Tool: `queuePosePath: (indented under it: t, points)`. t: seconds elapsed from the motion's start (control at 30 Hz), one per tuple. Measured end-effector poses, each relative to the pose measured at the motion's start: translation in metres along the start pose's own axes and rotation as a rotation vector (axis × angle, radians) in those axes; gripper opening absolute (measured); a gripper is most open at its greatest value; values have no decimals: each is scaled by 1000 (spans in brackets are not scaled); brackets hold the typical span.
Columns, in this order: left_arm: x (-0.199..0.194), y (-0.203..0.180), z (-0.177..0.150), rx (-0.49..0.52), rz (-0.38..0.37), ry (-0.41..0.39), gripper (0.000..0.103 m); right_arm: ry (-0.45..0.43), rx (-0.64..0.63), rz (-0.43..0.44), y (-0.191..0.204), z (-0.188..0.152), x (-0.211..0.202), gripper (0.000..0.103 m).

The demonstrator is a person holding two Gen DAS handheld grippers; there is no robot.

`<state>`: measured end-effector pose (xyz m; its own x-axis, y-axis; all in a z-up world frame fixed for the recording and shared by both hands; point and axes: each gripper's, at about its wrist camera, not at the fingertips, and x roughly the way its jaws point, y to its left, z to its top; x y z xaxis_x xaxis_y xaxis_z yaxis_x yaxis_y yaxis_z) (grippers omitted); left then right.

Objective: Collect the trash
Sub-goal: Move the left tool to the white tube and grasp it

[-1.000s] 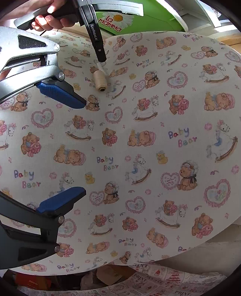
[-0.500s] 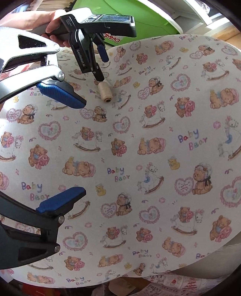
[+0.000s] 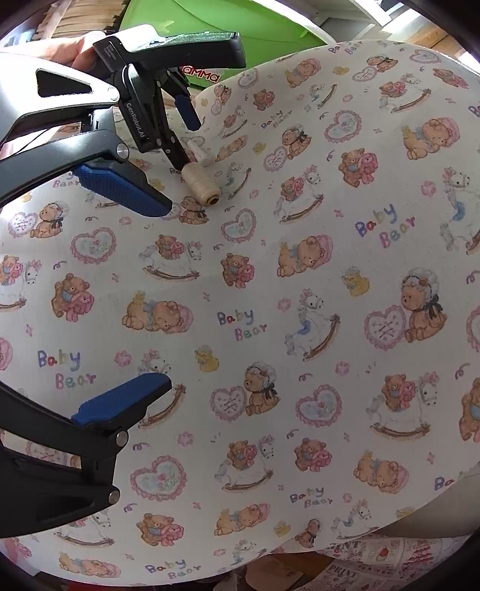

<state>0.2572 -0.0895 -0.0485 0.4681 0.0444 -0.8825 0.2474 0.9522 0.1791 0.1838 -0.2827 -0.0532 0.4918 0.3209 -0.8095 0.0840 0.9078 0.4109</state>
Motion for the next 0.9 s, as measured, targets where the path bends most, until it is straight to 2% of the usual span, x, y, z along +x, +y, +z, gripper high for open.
queuePosePath:
  t: [0.1, 0.17, 0.23, 0.37, 0.47, 0.57, 0.63, 0.67, 0.73, 0.8, 0.9]
  points:
    - [-5, -21, -1, 45, 26, -25, 87, -9, -13, -20, 1, -1, 0, 88]
    - [-5, -31, -1, 50, 51, -24, 88, -19, -41, -51, 4, -2, -1, 88]
    - [-2, -38, 2, 36, 45, -30, 88, -41, -93, -86, 13, -5, -1, 88]
    - [5, -19, 8, -55, 28, -31, 88, -59, -193, -110, 28, -10, -1, 88]
    - [7, -9, 13, -118, 10, -16, 88, -88, -212, -134, 33, -12, -5, 88]
    - [5, -5, 15, -134, -48, -31, 88, -120, -232, -126, 39, -14, -9, 88]
    - [6, -1, 14, -136, -74, -18, 73, -115, -239, -123, 39, -14, -11, 88]
    - [8, 1, 13, -137, -89, 0, 58, -113, -238, -123, 38, -14, -11, 88]
    - [17, 7, 3, -155, -110, 9, 50, -108, -233, -127, 40, -15, -7, 88]
    - [28, 19, -1, -160, -109, 10, 28, -101, -230, -132, 35, -14, -9, 88]
    - [19, 28, -3, -181, -136, 8, 18, -100, -228, -134, 33, -14, -9, 88]
